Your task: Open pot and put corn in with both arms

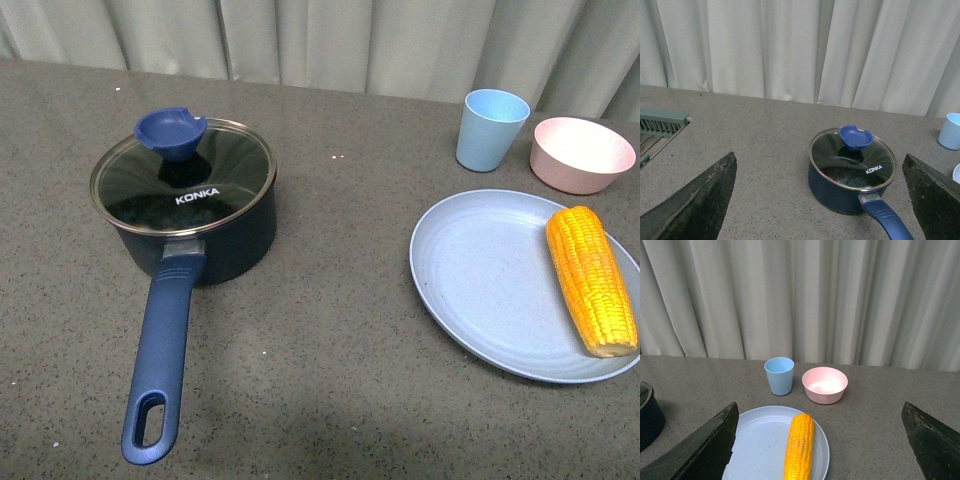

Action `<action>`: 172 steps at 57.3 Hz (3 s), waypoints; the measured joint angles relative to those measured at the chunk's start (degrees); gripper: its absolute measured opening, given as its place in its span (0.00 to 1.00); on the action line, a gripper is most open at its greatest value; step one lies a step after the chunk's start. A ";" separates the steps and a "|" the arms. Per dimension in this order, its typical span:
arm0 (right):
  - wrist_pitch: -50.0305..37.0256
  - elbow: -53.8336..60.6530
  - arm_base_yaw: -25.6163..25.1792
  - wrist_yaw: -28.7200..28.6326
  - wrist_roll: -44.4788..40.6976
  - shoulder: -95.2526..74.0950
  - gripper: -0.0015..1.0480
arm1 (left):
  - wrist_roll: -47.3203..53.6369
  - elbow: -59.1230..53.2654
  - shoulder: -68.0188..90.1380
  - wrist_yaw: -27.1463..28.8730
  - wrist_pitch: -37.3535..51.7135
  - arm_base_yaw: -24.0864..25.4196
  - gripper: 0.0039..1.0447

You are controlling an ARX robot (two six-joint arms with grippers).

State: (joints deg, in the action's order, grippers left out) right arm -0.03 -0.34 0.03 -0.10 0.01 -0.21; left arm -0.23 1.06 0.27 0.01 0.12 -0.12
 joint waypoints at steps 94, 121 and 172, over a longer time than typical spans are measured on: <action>0.00 0.00 0.00 0.00 0.00 0.00 0.91 | -0.02 0.00 0.00 0.00 0.00 0.00 0.94; 0.00 0.00 0.00 0.07 0.00 0.00 0.91 | -6.23 2.86 9.70 23.85 -6.29 -6.86 0.94; 0.00 0.00 0.00 0.00 0.00 0.00 0.91 | -10.54 41.92 108.52 7.23 51.54 -7.37 0.94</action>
State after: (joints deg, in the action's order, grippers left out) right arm -0.03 -0.34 0.03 -0.10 0.01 -0.21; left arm -10.76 42.98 108.79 7.25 51.66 -7.49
